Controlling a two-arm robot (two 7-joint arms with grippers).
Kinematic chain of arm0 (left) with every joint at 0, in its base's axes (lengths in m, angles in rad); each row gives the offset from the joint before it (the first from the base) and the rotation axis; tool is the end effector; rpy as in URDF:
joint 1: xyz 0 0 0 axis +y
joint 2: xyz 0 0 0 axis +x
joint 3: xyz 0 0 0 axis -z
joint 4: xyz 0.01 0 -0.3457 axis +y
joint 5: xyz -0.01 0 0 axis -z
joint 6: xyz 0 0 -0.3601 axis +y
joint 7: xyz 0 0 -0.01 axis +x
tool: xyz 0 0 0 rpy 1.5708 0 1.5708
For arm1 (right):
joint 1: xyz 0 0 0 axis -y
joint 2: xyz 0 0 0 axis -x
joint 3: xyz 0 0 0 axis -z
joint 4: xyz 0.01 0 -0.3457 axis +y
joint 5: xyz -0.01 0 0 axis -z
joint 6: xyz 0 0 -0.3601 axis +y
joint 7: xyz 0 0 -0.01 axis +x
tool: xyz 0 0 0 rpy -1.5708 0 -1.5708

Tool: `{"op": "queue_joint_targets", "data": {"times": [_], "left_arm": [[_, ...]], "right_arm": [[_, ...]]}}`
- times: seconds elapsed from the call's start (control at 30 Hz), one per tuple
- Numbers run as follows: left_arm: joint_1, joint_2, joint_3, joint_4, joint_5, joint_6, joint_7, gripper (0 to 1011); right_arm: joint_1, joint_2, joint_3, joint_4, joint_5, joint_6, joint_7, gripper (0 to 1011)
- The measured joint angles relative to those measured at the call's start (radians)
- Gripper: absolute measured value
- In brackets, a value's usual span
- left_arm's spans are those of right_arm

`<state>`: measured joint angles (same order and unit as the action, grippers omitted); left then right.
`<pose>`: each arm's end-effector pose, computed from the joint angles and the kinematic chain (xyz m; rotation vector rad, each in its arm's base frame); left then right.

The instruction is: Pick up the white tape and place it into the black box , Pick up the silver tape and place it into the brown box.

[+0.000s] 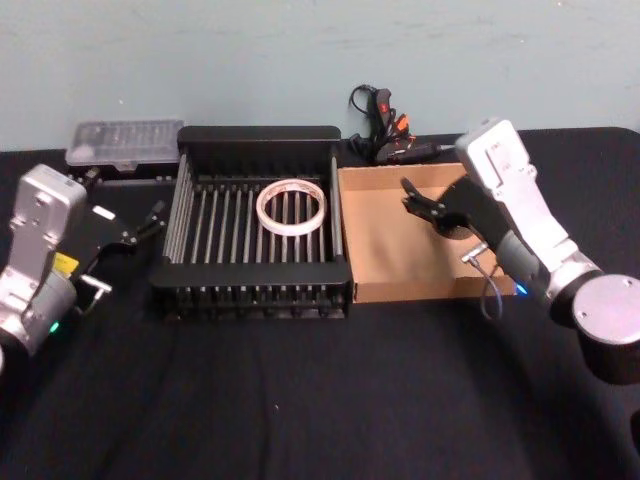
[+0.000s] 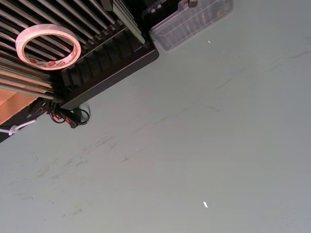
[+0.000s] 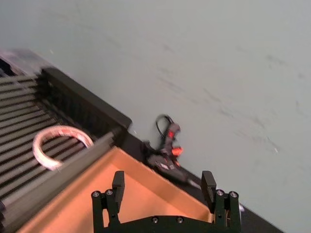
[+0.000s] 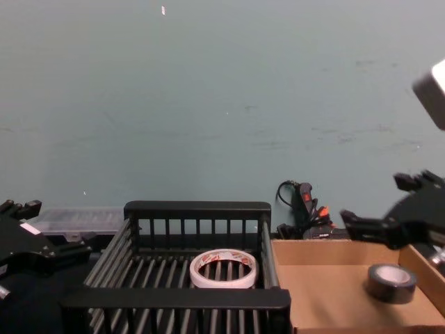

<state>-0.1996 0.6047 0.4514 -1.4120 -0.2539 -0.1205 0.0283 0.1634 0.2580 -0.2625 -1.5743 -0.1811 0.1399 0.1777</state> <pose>0.4157 0.1008 -0.3570 0.3044 -0.2851 1.2480 0.4222 0.0043 -0.3045 -0.3716 -0.3334 -1.1706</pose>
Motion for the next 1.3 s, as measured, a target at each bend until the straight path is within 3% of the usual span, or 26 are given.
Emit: {"op": "queue_joint_targets", "data": {"times": [0.47, 1.3], "left_arm": [[0.0, 0.0, 0.0, 0.0, 0.0, 0.0, 0.0, 1001], [0.0, 0.0, 0.0, 0.0, 0.0, 0.0, 0.0, 1001]], "right_arm": [[-0.041, -0.006, 0.05, 0.05, -0.054, 0.038, -0.017, 1003], [-0.038, -0.019, 0.057, 0.077, -0.076, 0.045, -0.012, 1002]]}}
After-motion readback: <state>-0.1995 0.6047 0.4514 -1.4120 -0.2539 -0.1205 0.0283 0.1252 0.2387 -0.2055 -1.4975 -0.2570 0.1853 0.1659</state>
